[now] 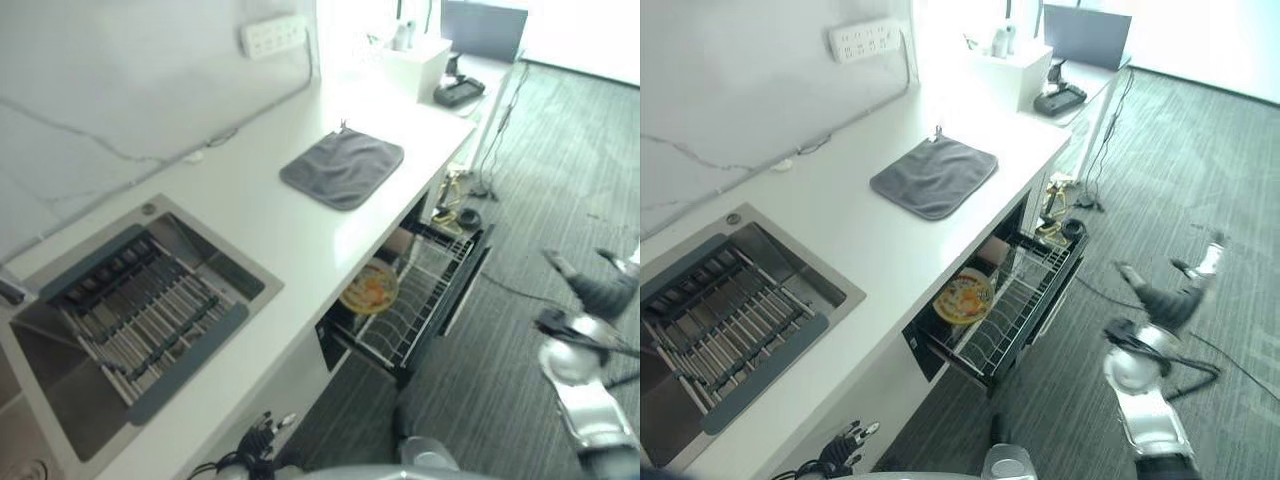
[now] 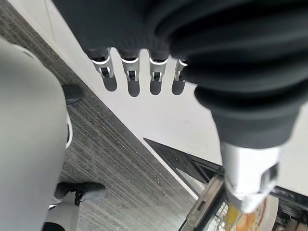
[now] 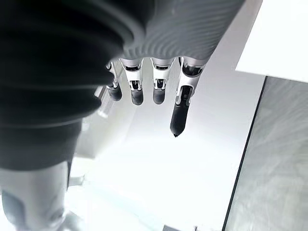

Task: Place the dishes in the dishwasher.

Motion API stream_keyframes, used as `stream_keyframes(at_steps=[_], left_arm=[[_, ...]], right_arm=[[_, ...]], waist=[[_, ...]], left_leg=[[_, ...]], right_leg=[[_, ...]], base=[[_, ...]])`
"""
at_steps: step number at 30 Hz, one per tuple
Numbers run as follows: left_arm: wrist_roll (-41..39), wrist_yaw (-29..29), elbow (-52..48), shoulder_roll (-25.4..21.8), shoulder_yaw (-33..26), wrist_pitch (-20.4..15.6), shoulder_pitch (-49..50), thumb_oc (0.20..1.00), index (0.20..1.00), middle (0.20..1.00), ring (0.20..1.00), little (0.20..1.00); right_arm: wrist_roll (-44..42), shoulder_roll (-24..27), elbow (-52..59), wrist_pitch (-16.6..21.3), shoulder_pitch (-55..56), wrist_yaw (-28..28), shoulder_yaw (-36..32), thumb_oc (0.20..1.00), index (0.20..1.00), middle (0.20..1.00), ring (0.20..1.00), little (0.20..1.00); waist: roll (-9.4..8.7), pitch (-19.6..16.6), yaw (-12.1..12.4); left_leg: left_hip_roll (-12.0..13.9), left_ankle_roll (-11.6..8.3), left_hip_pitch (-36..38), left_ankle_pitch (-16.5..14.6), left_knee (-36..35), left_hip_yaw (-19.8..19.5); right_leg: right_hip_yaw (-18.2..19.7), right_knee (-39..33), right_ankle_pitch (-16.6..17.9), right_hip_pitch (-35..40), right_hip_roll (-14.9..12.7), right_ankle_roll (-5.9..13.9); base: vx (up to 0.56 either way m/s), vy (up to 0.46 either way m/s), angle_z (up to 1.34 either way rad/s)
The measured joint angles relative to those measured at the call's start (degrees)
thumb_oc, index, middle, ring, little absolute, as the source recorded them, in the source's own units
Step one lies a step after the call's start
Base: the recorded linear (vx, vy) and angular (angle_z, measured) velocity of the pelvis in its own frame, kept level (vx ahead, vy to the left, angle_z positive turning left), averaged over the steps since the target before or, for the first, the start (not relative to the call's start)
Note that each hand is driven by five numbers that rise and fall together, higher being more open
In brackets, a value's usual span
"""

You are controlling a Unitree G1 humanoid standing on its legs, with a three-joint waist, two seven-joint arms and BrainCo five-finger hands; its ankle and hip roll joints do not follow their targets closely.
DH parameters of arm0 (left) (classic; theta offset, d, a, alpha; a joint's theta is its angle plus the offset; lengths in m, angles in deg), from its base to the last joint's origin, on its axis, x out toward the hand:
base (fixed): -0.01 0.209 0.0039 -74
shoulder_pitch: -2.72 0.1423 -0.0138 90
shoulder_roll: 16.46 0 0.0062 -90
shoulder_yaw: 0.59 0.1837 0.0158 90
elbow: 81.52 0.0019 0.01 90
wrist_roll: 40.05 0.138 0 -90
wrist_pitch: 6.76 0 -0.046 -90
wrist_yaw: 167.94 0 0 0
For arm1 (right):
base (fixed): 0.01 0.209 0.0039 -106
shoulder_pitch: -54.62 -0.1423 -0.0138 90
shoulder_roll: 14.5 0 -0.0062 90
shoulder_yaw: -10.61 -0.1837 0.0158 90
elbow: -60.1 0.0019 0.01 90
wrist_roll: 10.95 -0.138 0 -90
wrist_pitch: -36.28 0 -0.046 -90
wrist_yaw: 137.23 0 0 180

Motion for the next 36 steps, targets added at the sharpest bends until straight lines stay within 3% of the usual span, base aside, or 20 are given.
stream_keyframes(at_steps=[3,6,12,15,17,18,19,21,22,24,25,27,28,29,32,36], left_arm=[[0.66,-0.98,-0.01,-0.32,0.16,0.61,0.13,1.0,1.0,1.0,1.0,1.0],[0.96,-2.34,0.15,-0.85,1.68,1.68,0.38,1.0,1.0,1.0,1.0,1.0],[3.14,-3.03,0.77,-1.95,4.7,3.73,-0.02,1.0,1.0,1.0,1.0,1.0],[3.25,-3.04,2.59,-3.8,7.01,6.18,0.72,1.0,1.0,1.0,1.0,1.0],[3.23,-2.96,3.09,-3.71,7.86,6.91,1.68,1.0,1.0,1.0,1.0,1.0],[3.14,-2.82,3.15,-3.78,8.71,6.86,1.87,1.0,1.0,1.0,1.0,1.0],[3.16,-2.98,2.93,-3.44,9.04,6.78,1.66,1.0,1.0,1.0,1.0,1.0],[3.11,-3.02,1.77,-1.97,12.36,6.38,-1.54,1.0,1.0,1.0,1.0,1.0],[3.05,-3.04,1.22,-2.72,14.12,5.69,-5.36,1.0,1.0,1.0,1.0,1.0],[2.64,-2.84,0.34,-1.42,14.55,5.54,-8.46,1.0,1.0,1.0,1.0,1.0],[2.63,-2.9,-1.39,-1.76,16.47,5.52,-12.14,1.0,1.0,1.0,1.0,1.0],[2.62,-2.91,-3.96,-1.79,16.31,5.46,-14.53,1.0,1.0,1.0,1.0,1.0],[2.64,-2.85,-5.2,-2.1,16.59,5.35,-15.04,1.0,1.0,1.0,1.0,1.0],[2.64,-2.98,-5.89,-4.18,16.96,4.97,-15.78,1.0,1.0,1.0,1.0,1.0],[2.59,-3.22,-4.3,-3.29,16.45,4.04,-15.69,1.0,1.0,1.0,1.0,1.0],[2.54,-4.12,-4.42,-3.44,16.63,3.43,-14.15,1.0,1.0,1.0,1.0,1.0]], right_arm=[[-5.73,-3.46,-4.99,3.0,1.83,-0.06,-3.69,1.0,1.0,1.0,1.0,1.0],[-17.73,-9.35,-15.57,6.07,2.58,-0.87,-5.48,1.0,1.0,1.0,1.0,1.0],[-32.93,-11.79,-27.25,6.87,1.46,-5.22,-3.91,1.0,1.0,1.0,1.0,1.0],[-42.23,-14.49,-34.6,8.35,-0.83,-11.17,-0.37,1.0,1.0,1.0,1.0,1.0],[-43.59,-14.97,-38.52,8.06,-3.05,-14.07,1.87,1.0,1.0,1.0,1.0,1.0],[-46.52,-15.53,-40.45,7.04,-4.49,-19.86,5.89,1.0,1.0,1.0,1.0,1.0],[-46.74,-15.58,-40.29,7.02,-5.65,-21.79,6.15,1.0,1.0,1.0,1.0,1.0],[-48.5,-12.62,-42.03,7.01,-13.28,-25.01,8.01,1.0,1.0,1.0,1.0,1.0],[-50.09,-11.39,-42.32,6.81,-16.82,-26.23,7.75,1.0,1.0,1.0,1.0,1.0],[-52.05,-9.24,-43.02,5.9,-22.07,-29.05,7.97,1.0,1.0,1.0,1.0,1.0],[-53.06,-7.59,-44.02,4.63,-26.91,-31.2,8.12,1.0,1.0,1.0,1.0,1.0],[-54.65,-7.21,-43.97,2.15,-32.37,-33.4,10.15,1.0,1.0,1.0,1.0,1.0],[-55.96,-6.65,-43.97,0.67,-34.6,-33.89,10.27,1.0,1.0,1.0,1.0,1.0],[-56.93,-6.82,-43.94,-0.43,-34.92,-35.2,10.32,1.0,1.0,1.0,1.0,1.0],[-59.09,-4.58,-44.44,-3.37,-38.38,-42.58,10.38,1.0,1.0,1.0,1.0,1.0],[-58.9,-2.02,-46.62,-6.4,-41.52,-43.88,10.39,1.0,1.0,1.0,1.0,1.0]], waist=[[-0.17,-0.74,-0.1],[0.85,-1.88,-0.25],[2.3,-3.49,0.52],[2.2,-3.67,2.02],[3.83,-3.38,3.5],[2.87,-2.66,3.99],[4.07,-2.52,4.75],[9.02,-0.42,5.66],[8.44,3.17,5.56],[11.4,6.65,6.62],[12.68,10.73,6.65],[12.66,14.52,6.91],[12.28,15.4,7.14],[8.88,15.88,6.94],[12.67,18.76,6.83],[13.66,19.09,7.08]], left_leg=[[0.21,-0.05,0.84,-0.16,-0.01,0.83],[0.61,-0.11,1.34,-0.23,-0.02,0.73],[0.57,-0.1,1.62,-0.18,-0.02,-0.48],[1.08,-0.14,1.61,-0.13,0.47,-2.01],[2.55,-0.31,0.43,-1.17,2.98,-2.79],[2.28,-0.74,0.53,-2.17,5.5,-4.24],[2.23,-0.73,0.53,-2.17,5.81,-4.53],[2.09,0.67,-6.25,-2.69,8.63,-5.09],[0.01,0.65,-8.92,-2.63,11.25,-5.78],[-0.03,1.4,-13.75,-3.16,15.03,-7.18],[-0.21,1.88,-16.59,-3.59,18.18,-8.6],[-0.04,2.56,-18.38,-4.02,19.18,-9.24],[1.06,2.64,-20.82,-4.22,20.69,-9.48],[-1.2,2.35,-21.84,-4.06,21.52,-10.0],[-2.36,2.96,-21.45,-3.9,21.12,-10.89],[-3.36,3.5,-21.45,-3.65,20.81,-10.88]], right_leg=[[0.25,-0.01,-0.03,0.55,0.12,0.04],[-0.23,-0.01,-0.25,1.13,0.28,0.31],[-1.22,0.0,-0.54,2.04,0.25,0.33],[-2.27,3.35,-2.34,1.09,0.71,-0.22],[-2.75,4.83,-3.59,1.22,1.19,-0.24],[-3.29,11.69,-6.96,-0.78,-0.15,-1.65],[-3.33,12.16,-7.29,-1.03,-0.32,-1.59],[-3.61,14.61,-7.98,-6.05,-1.2,-0.78],[-3.04,22.61,-11.71,-9.71,-3.34,-2.2],[-2.54,23.15,-11.37,-12.89,-3.27,-1.91],[-2.53,23.77,-11.17,-14.55,-3.58,-1.83],[-2.7,24.01,-10.8,-15.46,-3.9,-1.22],[-2.22,31.8,-13.66,-18.74,-3.48,-3.49],[-1.78,35.91,-20.23,-18.18,-4.52,-4.06],[-0.95,35.02,-18.82,-17.95,-4.94,-3.36],[-1.09,35.48,-18.72,-18.04,-6.07,-3.42]], base=[[0.06,-0.05,-0.11],[0.07,-0.064,-0.01],[0.03,-0.036,0.08],[0.05,-0.035,0.13],[0.06,0.013,0.17],[-0.04,0.103,0.24],[-0.09,0.126,0.22],[-0.17,0.107,0.03],[-0.26,0.058,0.09],[-0.22,0.031,0.05],[-0.17,0.015,0.09],[-0.14,0.029,-0.01],[-0.09,0.07,0.18],[-0.06,0.101,0.04],[-0.02,0.104,-0.1],[-0.04,0.032,0.06]])
